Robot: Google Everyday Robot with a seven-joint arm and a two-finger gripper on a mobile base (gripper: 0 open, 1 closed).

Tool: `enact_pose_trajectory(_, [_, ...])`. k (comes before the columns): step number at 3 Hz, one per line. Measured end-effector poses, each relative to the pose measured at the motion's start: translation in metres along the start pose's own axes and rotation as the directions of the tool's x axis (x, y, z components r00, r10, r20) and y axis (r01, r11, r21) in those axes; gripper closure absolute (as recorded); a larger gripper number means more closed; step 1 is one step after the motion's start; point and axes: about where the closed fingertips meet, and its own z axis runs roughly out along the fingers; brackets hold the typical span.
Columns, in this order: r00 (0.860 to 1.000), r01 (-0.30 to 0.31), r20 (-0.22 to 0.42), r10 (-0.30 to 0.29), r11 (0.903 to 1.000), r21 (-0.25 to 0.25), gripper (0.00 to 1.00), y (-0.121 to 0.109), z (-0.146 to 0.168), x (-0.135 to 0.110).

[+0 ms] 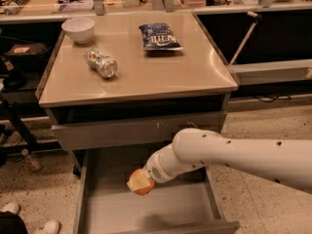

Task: Pick orange from middle drawer and place on counter

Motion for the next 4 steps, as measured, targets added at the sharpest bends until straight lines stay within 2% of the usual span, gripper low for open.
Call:
enact_pose_trajectory(1, [0.999, 0.030, 0.013, -0.031, 0.9979, 0.057, 1.00, -0.004, -0.035, -0.025])
enact_pose_trajectory(2, [0.997, 0.059, 0.035, -0.065, 0.9883, 0.140, 1.00, -0.011, -0.089, -0.061])
enact_pose_trajectory(3, [0.995, 0.074, 0.053, -0.088, 0.9736, 0.216, 1.00, -0.021, -0.151, -0.101])
enact_pose_trajectory(4, [0.995, 0.074, 0.053, -0.088, 0.9736, 0.216, 1.00, -0.021, -0.151, -0.101])
